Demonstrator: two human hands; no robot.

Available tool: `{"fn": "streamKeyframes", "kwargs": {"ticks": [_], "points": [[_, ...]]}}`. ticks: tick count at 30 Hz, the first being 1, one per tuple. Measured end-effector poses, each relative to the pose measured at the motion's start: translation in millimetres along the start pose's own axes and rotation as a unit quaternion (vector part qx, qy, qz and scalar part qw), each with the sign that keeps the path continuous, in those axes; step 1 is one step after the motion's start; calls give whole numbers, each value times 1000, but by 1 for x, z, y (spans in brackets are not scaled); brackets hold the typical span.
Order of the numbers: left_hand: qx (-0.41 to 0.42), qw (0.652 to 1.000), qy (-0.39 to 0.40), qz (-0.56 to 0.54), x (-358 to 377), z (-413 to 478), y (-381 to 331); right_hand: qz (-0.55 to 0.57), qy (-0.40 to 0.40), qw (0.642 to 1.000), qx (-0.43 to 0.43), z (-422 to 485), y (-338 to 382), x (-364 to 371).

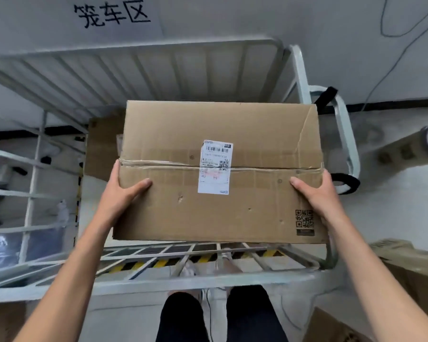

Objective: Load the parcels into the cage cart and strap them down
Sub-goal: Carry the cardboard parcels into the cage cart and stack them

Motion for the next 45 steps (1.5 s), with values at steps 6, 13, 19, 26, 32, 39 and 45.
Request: {"fn": "streamKeyframes", "kwargs": {"ticks": [6, 13, 19, 26, 32, 39, 45], "points": [[-56, 998, 35, 8, 29, 67, 45, -19, 49, 998, 29, 64, -50, 37], [-138, 988, 65, -3, 59, 125, 141, -2, 88, 990, 107, 118, -130, 98], [-163, 982, 86, -29, 91, 176, 213, -17, 85, 988, 129, 170, -186, 130], [-204, 974, 96, -30, 124, 234, 273, -34, 99, 981, 163, 251, -227, 155], [-267, 955, 129, 0, 158, 273, 336, -55, 95, 968, 228, 315, -273, 171], [-267, 957, 116, 5, 209, 313, 357, -104, 27, 962, 252, 347, -324, 176], [-265, 957, 115, 18, 215, 323, 367, -130, 6, 961, 245, 357, -340, 185]]}}
Point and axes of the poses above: each hand's wrist, its own z-axis towards the middle knuckle, its own x-axis out of the palm, y = z × x, the point moved 2 cm from there along z, towards the middle knuckle, and after that the axes turned 12 degrees about y, right-handed, at the moved point
